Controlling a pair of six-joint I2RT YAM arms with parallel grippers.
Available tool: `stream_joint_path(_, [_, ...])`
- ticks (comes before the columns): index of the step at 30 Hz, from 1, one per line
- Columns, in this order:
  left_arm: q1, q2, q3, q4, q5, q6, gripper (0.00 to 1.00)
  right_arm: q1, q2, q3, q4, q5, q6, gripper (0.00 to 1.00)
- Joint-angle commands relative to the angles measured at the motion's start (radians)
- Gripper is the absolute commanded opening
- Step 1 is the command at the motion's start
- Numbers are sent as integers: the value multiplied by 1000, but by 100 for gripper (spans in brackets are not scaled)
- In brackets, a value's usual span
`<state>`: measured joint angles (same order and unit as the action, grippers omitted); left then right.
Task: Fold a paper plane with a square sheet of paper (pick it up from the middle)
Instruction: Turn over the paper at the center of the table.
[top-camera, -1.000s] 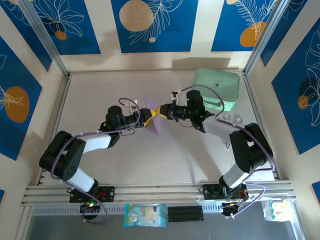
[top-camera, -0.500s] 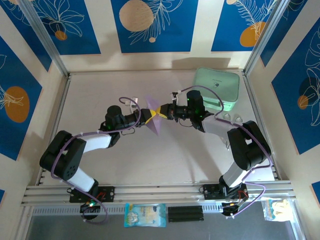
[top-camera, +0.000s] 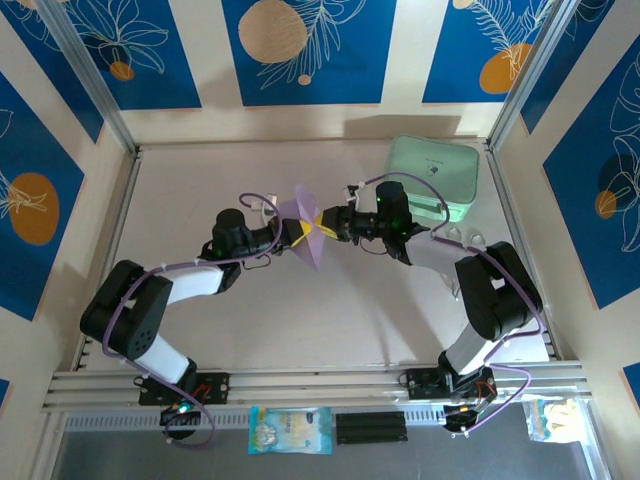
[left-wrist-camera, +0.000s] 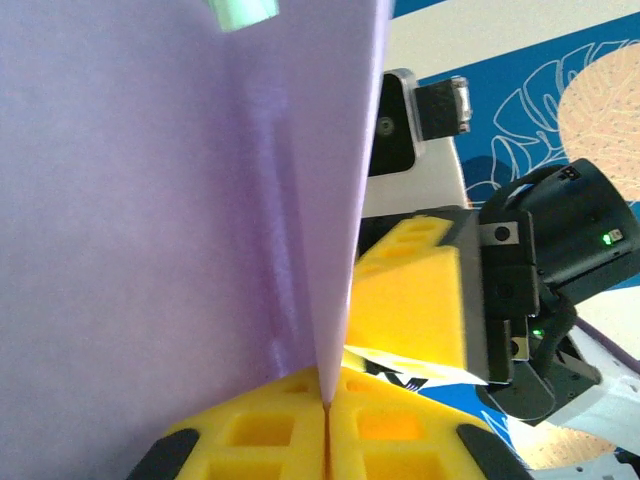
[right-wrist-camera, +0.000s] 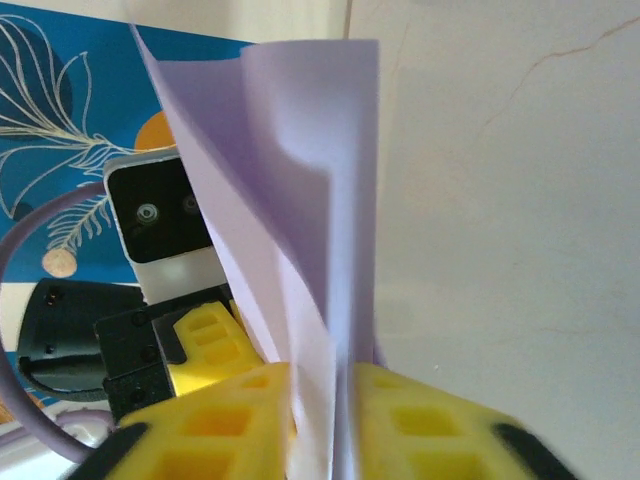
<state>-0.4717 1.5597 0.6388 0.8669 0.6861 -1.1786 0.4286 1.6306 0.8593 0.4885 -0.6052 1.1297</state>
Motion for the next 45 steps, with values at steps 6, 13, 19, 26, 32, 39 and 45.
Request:
stream_joint_path(6, [4, -100, 114, -466, -94, 300, 9, -36, -192, -13, -385, 241, -255, 50])
stream_joint_path(13, [-20, -150, 350, -1194, -503, 711, 9, -46, -302, -10, -592, 459, -404, 56])
stream_joint_path(19, [-109, -63, 518, -1473, -942, 857, 9, -51, -322, -20, -636, 522, -420, 56])
stream_joint_path(26, [-215, 169, 670, -1642, -1293, 856, 8, -68, -318, -39, -638, 533, -402, 56])
stream_joint_path(32, [-262, 351, 760, -1689, -1405, 823, 8, -92, -335, -57, -643, 530, -396, 55])
stream_joint_path(39, [-297, 490, 819, -1697, -1408, 775, 11, -116, -341, -71, -642, 521, -387, 55])
stream_joint_path(45, [-318, 519, 836, -1682, -1334, 737, 18, -125, -333, -70, -636, 510, -383, 55])
